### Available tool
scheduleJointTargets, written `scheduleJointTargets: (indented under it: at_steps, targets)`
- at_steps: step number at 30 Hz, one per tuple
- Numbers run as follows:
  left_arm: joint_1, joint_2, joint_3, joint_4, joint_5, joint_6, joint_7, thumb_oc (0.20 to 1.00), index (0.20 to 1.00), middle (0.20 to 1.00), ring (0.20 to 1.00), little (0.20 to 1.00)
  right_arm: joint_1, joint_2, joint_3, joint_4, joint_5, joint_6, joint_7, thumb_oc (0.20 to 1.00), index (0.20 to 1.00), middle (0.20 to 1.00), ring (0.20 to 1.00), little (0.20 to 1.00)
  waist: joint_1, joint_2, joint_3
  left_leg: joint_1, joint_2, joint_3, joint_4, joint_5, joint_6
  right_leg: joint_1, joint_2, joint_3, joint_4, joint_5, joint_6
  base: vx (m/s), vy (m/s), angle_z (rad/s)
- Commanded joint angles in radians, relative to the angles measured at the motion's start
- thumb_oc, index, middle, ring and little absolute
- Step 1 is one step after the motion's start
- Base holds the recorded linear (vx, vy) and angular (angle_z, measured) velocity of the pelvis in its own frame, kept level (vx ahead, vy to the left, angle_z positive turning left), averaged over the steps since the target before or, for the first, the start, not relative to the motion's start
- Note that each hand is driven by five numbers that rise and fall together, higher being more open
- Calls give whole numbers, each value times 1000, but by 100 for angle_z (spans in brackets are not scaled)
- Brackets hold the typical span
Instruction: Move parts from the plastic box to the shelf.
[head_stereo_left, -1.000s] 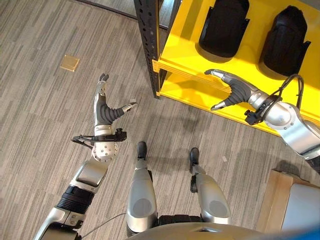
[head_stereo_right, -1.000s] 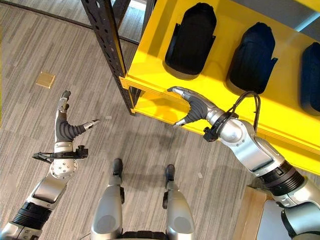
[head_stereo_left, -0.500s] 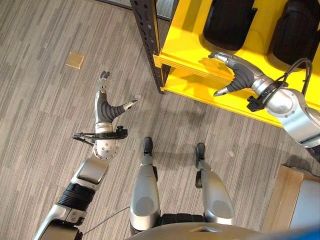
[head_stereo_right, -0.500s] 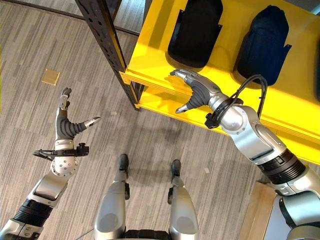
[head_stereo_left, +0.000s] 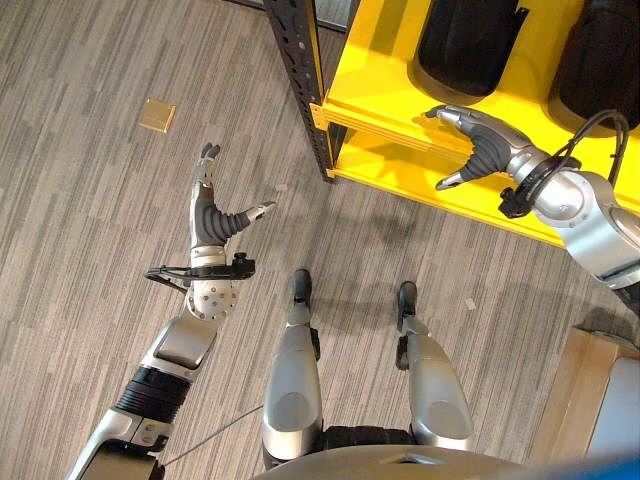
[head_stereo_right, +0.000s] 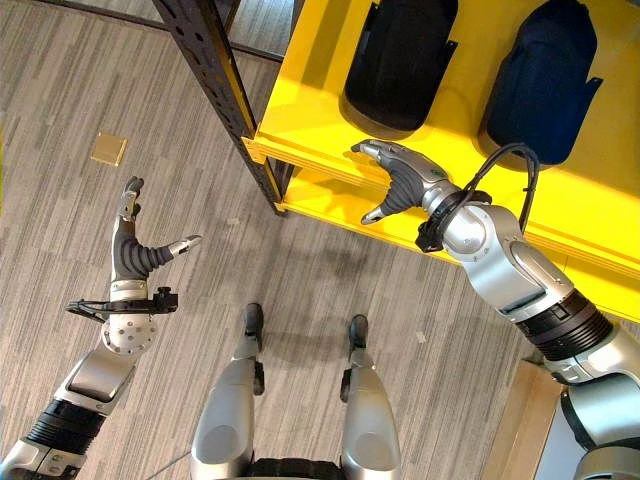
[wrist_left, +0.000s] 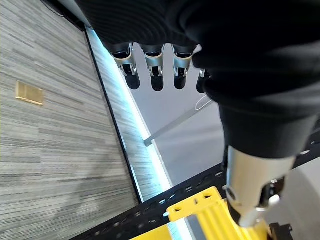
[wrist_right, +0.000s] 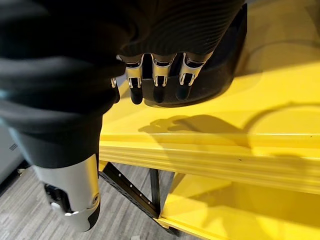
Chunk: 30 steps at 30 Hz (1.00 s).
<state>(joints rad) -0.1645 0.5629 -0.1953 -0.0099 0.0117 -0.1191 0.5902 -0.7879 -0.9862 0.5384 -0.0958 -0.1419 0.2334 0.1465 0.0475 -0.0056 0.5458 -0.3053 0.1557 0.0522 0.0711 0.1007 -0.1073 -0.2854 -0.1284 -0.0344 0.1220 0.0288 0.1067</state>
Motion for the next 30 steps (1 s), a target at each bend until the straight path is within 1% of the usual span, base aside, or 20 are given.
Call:
scheduleJointTargets:
  at_steps: [1,4,6,7,10,12,15,16,17,18,20,21,22,24,26,28,29,30]
  targets:
    - [36,5,32,-37,14,-28,17,1000,1000,1000,1000,1000,-78,-47,21,-65,-29,-14,15,1000,1000,1000,1000,1000,-9,3,-28,-42,-56,3,90,-84,57,-9,17,-28,142,-129,-24,0,0,0]
    - [41,4,39,-34,2,-25,11,1000,1000,1000,1000,1000,-78,-52,28,-79,-24,11,27,1000,1000,1000,1000,1000,-12,7,-26,-48,-58,4,91,-84,57,-23,17,-27,152,-131,-26,8,13,4]
    - [44,1,39,-32,-30,-9,6,1000,1000,1000,1000,1000,-80,-50,32,-75,-31,24,23,1000,1000,1000,1000,1000,-11,9,-26,-53,-59,3,90,-83,57,-29,17,-27,152,-132,-28,0,0,0]
    - [53,-3,48,-16,-9,-25,20,1000,1000,1000,1000,1000,-83,-41,38,-42,-50,27,9,1000,1000,1000,1000,1000,-6,12,-26,-56,-59,3,93,-83,58,-36,16,-32,158,-133,-30,0,0,0]
    - [54,-3,56,-15,-3,-28,20,1000,1000,1000,1000,1000,-95,-28,44,-7,-27,28,-5,1000,1000,1000,1000,1000,-2,12,-26,-61,-58,2,95,-82,59,-42,15,-33,164,-134,-30,17,-24,1]
    - [56,1,67,-18,-23,-27,17,1000,1000,1000,1000,1000,-107,-27,44,18,-49,19,-12,1000,1000,1000,1000,1000,1,13,-26,-63,-57,1,99,-83,59,-46,13,-35,170,-136,-31,0,0,0]
    - [58,4,76,-20,-25,-23,7,1000,1000,1000,1000,1000,-118,-27,39,32,-67,28,-19,1000,1000,1000,1000,1000,3,12,-26,-65,-56,-1,102,-84,58,-50,13,-37,177,-138,-31,15,-16,0]
    - [63,1,80,-26,-11,-29,-4,1000,1000,1000,1000,1000,-136,-39,42,47,-91,37,-50,1000,1000,1000,1000,1000,5,11,-26,-68,-55,-1,102,-84,59,-55,15,-38,179,-137,-32,39,-43,1]
    - [64,1,80,-27,-11,-30,-5,1000,1000,1000,1000,1000,-137,-41,41,48,-92,40,-56,1000,1000,1000,1000,1000,5,11,-26,-68,-55,-2,102,-84,59,-56,15,-38,180,-137,-32,44,-38,0]
    - [71,4,81,-32,-17,-29,-4,1000,1000,1000,1000,1000,-145,-46,35,56,-101,49,-82,1000,1000,1000,1000,1000,5,13,-26,-68,-54,-2,104,-85,59,-58,15,-37,183,-139,-33,0,0,0]
    - [72,6,83,-32,-40,-12,-21,1000,1000,1000,1000,1000,-155,-50,31,66,-96,51,-78,1000,1000,1000,1000,1000,5,14,-26,-69,-55,-2,105,-86,59,-59,14,-38,185,-139,-32,0,0,0]
    - [76,0,82,-23,-85,4,-40,1000,1000,1000,1000,1000,-165,-51,29,72,-98,61,-70,1000,1000,1000,1000,1000,6,15,-26,-72,-54,-2,109,-86,58,-61,13,-39,187,-139,-32,0,0,0]
    - [76,-4,80,-20,-92,-16,-50,1000,1000,1000,1000,1000,-179,-54,32,87,-102,70,-67,1000,1000,1000,1000,1000,6,18,-26,-72,-53,-2,111,-85,58,-63,11,-40,192,-142,-32,0,0,0]
    - [84,-10,80,-27,-101,-20,-60,1000,1000,1000,1000,1000,-183,-55,33,102,-116,74,-65,1000,1000,1000,1000,1000,9,23,-26,-71,-54,-3,110,-85,58,-62,9,-42,194,-143,-33,0,0,0]
    - [96,-8,82,-36,-99,-27,-70,1000,1000,1000,1000,1000,-195,-59,36,118,-144,71,-50,1000,1000,1000,1000,1000,13,25,-26,-66,-56,-4,109,-86,59,-58,5,-46,193,-143,-32,0,0,0]
    - [100,-7,81,-40,-103,-21,-73,1000,1000,1000,1000,1000,-209,-63,45,130,-177,56,-47,1000,1000,1000,1000,1000,15,26,-26,-63,-57,-4,109,-86,59,-55,5,-49,191,-142,-32,0,0,0]
    - [106,-7,78,-35,-95,-24,-69,1000,1000,1000,1000,1000,-233,-78,68,142,-231,35,-38,1000,1000,1000,1000,1000,17,29,-26,-64,-54,-3,112,-84,58,-55,2,-50,195,-142,-32,0,0,0]
    - [105,-5,77,-34,-94,-27,-62,1000,1000,1000,1000,1000,-242,-81,75,146,-231,33,-35,1000,1000,1000,1000,1000,18,28,-26,-64,-53,-3,112,-84,57,-55,2,-50,196,-142,-32,0,0,0]
